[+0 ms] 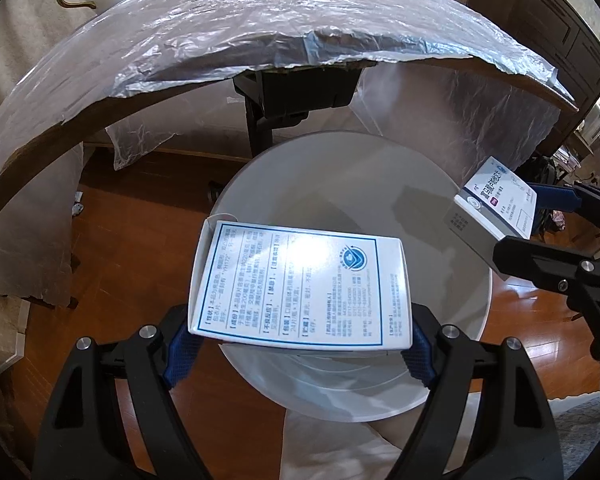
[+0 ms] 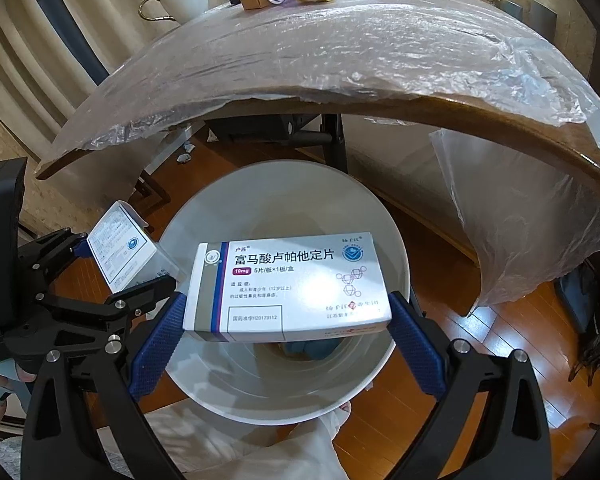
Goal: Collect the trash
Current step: 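Carry the leaflet and medicine box over the white bin with both tools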
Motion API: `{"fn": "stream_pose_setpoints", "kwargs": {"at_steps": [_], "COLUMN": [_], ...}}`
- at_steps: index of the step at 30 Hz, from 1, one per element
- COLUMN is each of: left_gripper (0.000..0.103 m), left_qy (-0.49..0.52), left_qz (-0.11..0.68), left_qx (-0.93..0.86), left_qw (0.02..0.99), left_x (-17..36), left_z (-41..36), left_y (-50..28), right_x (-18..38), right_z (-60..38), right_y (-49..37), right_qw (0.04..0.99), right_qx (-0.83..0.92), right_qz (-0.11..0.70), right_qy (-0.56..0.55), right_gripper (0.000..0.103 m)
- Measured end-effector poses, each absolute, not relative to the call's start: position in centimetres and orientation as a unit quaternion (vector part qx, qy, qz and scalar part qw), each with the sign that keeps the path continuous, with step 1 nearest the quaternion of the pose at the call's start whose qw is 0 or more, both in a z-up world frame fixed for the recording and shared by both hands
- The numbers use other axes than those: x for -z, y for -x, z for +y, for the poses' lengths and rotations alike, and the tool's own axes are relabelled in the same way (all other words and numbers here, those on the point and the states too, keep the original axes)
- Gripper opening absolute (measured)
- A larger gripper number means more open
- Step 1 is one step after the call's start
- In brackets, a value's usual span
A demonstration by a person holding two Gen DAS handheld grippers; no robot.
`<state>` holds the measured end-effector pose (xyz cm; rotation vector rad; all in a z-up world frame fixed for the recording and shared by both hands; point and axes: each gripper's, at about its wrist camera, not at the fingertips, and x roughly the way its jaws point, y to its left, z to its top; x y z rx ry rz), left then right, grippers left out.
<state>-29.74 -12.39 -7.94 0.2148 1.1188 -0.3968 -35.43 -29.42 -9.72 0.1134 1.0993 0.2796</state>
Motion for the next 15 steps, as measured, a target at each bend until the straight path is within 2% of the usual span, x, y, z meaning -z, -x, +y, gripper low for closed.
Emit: {"fn": "stream_pose_setpoints", "kwargs": {"at_steps": [15], "left_gripper": [0.083], "left_qy": [-0.121], "left_qz": [0.534], "left_qx": [0.184], "left_qw": [0.816], "left_x": [9.2], "left_z": [-13.0], "left_y": [29.6], "right_x": [10.8], "right_z": [-28.6], "right_y": [34.7], "right_qw": [0.839], "right_qx": [-0.13], "right_qz": [0.527], "right_qy": [-0.041], "right_gripper": [0.096]}}
